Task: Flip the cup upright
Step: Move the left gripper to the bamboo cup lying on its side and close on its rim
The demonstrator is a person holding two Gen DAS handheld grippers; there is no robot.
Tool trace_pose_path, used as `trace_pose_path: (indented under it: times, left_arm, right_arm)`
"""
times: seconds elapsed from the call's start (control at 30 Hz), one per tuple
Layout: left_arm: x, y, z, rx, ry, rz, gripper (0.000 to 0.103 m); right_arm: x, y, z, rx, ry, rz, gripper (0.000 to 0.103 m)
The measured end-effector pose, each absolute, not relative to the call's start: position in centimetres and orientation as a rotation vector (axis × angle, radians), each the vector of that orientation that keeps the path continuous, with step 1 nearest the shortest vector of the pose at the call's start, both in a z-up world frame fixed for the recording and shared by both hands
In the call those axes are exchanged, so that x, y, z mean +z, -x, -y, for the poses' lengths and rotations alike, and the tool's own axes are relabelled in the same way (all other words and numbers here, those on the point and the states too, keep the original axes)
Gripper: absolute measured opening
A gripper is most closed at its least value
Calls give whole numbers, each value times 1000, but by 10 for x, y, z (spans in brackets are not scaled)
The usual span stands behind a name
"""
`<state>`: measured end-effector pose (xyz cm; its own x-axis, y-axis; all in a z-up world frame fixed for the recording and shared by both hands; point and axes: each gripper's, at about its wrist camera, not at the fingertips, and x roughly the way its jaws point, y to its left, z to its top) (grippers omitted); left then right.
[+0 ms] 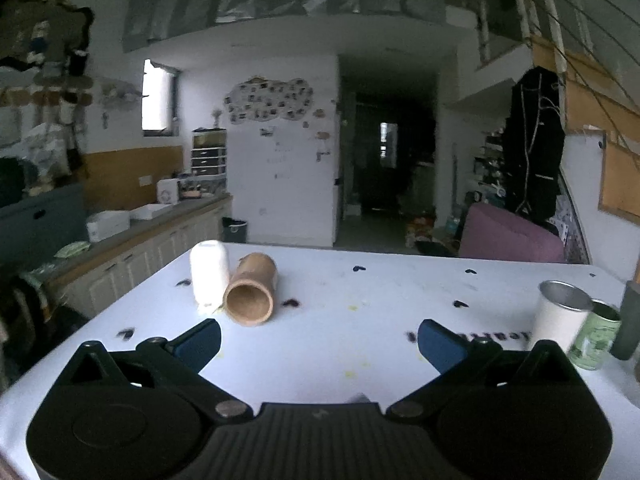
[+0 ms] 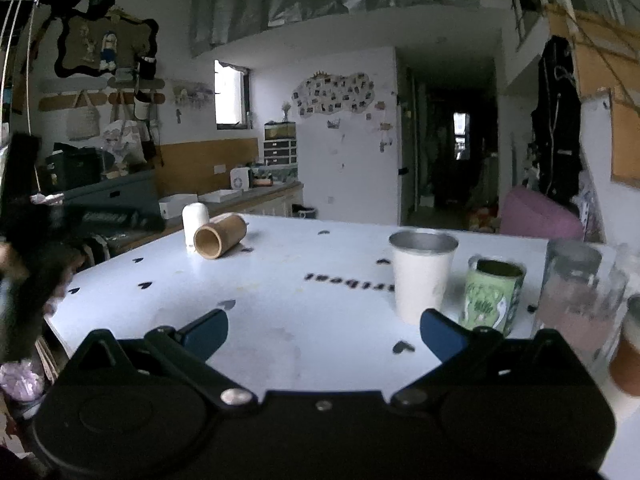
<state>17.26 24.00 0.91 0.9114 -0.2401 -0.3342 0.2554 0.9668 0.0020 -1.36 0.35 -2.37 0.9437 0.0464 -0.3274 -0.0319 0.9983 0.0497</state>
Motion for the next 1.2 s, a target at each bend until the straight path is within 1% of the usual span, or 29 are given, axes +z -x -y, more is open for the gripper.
trace_pose_path:
  times: [0.13, 0.3, 0.5, 0.7, 0.77, 0.83, 0.87, 0.93, 1.0, 1.2]
  left_arm:
    - [5, -224, -242, -293, -57, -354, 102]
    - [-6, -292, -239, -262, -78, -412, 96]
    - [-20, -360, -251, -169, -47, -492, 96]
    - [-39, -407, -254, -116, -14, -586, 96]
    - [-44, -417, -255, -104, -15, -599, 96]
    - [-47, -423, -253, -98, -19, -612, 91]
    - [-50, -425, -252, -102, -15, -627, 87]
    - [-53, -428, -252, -88, -5, -649, 82]
    - [-58, -433, -260, -69, -16, -646, 74]
    - [-54, -417, -256, -72, -30, -645, 74]
  right_arm:
    - [-33, 4, 0, 36, -59, -364, 103]
    - [-45, -7, 6, 20, -76, -397, 103]
    - [-52, -17, 18, 7, -100, -431, 103]
    - [-59, -31, 21, 28, -105, -461, 103]
    - [-61, -34, 21, 37, -102, -469, 103]
    - [-63, -38, 22, 35, -101, -480, 103]
    - [-63, -39, 23, 34, -102, -486, 103]
    - [-64, -41, 24, 29, -103, -494, 103]
    - [-64, -43, 26, 25, -106, -499, 103]
    - [-64, -44, 26, 32, -113, -507, 103]
